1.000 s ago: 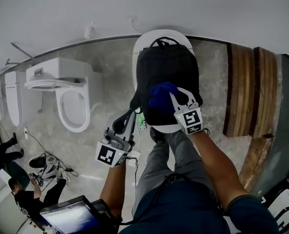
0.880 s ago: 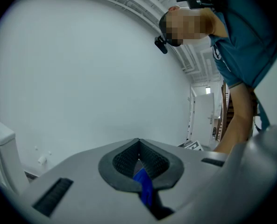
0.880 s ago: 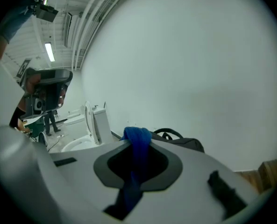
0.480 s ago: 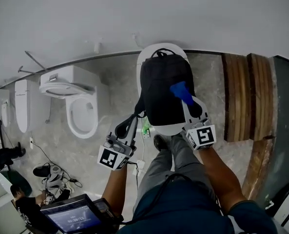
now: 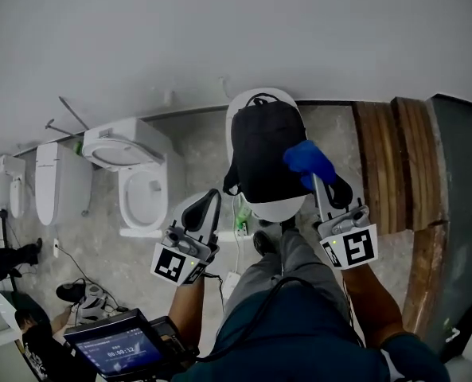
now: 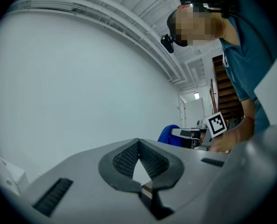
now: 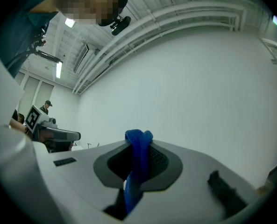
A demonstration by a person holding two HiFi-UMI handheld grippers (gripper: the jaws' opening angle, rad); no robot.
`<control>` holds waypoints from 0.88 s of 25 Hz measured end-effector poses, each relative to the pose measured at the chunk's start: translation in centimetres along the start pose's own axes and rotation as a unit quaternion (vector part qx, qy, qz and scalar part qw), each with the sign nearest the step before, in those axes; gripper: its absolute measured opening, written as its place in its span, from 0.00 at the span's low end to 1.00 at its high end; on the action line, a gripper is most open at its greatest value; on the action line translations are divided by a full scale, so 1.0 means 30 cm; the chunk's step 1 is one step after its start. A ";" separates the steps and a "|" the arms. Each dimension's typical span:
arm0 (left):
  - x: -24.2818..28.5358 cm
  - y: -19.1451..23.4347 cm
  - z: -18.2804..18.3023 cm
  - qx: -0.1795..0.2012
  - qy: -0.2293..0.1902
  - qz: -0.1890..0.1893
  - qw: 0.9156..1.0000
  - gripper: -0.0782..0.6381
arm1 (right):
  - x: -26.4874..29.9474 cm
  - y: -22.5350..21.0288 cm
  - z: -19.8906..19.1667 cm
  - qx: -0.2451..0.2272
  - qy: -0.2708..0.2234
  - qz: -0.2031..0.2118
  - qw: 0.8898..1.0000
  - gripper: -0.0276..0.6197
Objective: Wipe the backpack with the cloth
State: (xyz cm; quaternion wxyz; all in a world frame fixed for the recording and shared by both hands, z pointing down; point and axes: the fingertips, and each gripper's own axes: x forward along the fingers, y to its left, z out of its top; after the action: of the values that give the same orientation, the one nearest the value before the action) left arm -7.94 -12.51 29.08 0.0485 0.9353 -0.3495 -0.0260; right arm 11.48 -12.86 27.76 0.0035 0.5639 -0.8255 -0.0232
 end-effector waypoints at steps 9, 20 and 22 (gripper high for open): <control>-0.065 -0.152 0.125 0.004 -0.012 -0.022 1.000 0.11 | -0.201 0.057 0.165 -0.018 -0.010 0.005 1.000 0.09; -0.323 -0.516 0.145 0.049 -0.030 0.009 0.998 0.11 | -0.694 0.159 0.206 -0.019 -0.013 0.024 0.999 0.09; -0.385 -0.598 0.127 0.060 -0.032 0.020 0.998 0.11 | -0.784 0.183 0.201 -0.023 -0.015 0.031 0.999 0.09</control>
State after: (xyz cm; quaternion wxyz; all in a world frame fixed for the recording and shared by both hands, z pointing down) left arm -5.28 8.25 23.50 -0.0180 0.9281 -0.3703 -0.0344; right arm 14.74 11.23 22.46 0.0053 0.5375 -0.8417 -0.0504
